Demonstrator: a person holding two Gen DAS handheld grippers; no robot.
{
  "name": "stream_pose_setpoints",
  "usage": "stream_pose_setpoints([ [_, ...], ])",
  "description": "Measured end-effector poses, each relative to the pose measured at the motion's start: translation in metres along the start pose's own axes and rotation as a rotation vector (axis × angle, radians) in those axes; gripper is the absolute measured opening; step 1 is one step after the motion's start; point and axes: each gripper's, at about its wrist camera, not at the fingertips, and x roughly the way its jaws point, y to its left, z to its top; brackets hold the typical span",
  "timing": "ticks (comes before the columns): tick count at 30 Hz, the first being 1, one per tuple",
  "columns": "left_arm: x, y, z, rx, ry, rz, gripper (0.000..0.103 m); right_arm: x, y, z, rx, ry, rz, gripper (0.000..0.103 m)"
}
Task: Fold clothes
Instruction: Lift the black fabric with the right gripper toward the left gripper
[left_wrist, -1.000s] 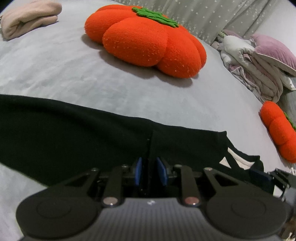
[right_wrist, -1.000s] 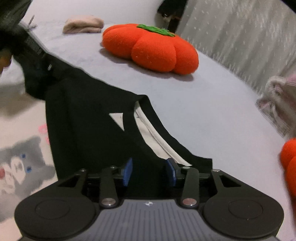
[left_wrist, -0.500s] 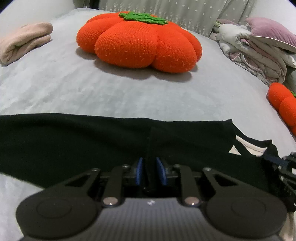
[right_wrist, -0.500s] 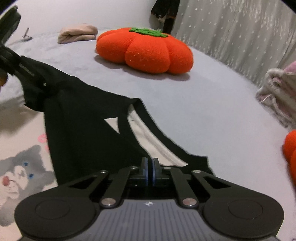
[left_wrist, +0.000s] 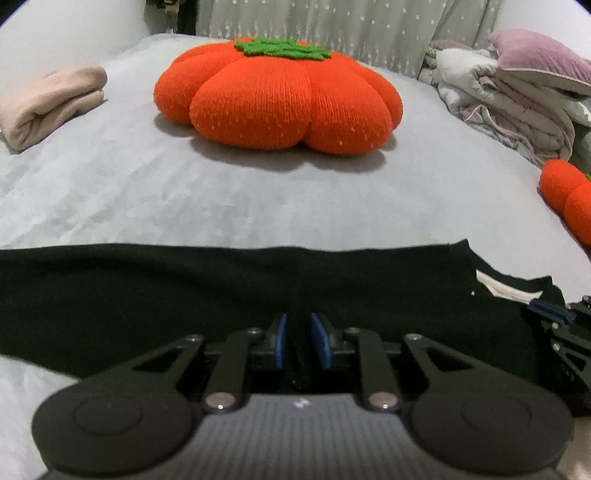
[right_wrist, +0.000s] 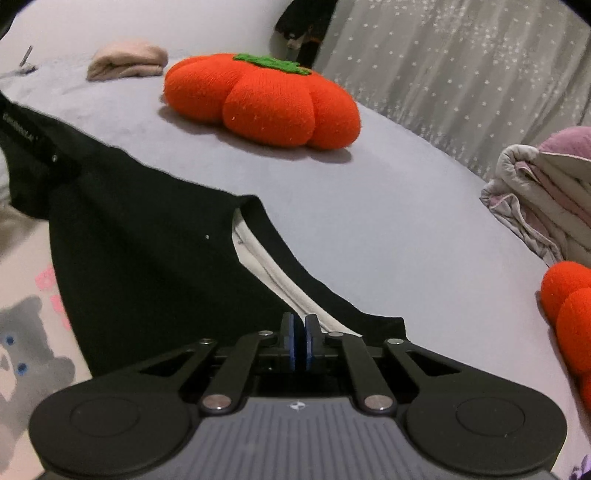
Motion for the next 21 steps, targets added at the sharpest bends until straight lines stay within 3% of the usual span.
stream_pose_setpoints([
  [2, 0.000, 0.001, 0.000, -0.008, -0.001, -0.005, 0.018, -0.007, 0.000, 0.003, 0.031, -0.025, 0.010, 0.017],
  [7, 0.000, 0.004, 0.002, -0.031, -0.004, -0.019, 0.018, -0.015, 0.018, 0.020, 0.003, -0.083, 0.100, 0.018],
  [11, -0.002, 0.014, 0.006, -0.086, 0.005, -0.037, 0.018, -0.001, 0.038, 0.039, -0.060, -0.071, 0.144, 0.026],
  [16, -0.003, 0.025, 0.010, -0.126, 0.008, -0.045, 0.018, 0.020, 0.057, 0.049, -0.084, -0.038, 0.187, 0.026],
  [18, -0.002, 0.025, 0.010, -0.128, 0.013, -0.050, 0.018, 0.022, 0.064, 0.047, -0.106, -0.040, 0.170, 0.011],
  [21, -0.002, 0.024, 0.010, -0.126, 0.016, -0.054, 0.018, 0.023, 0.070, 0.048, -0.113, -0.053, 0.115, 0.003],
])
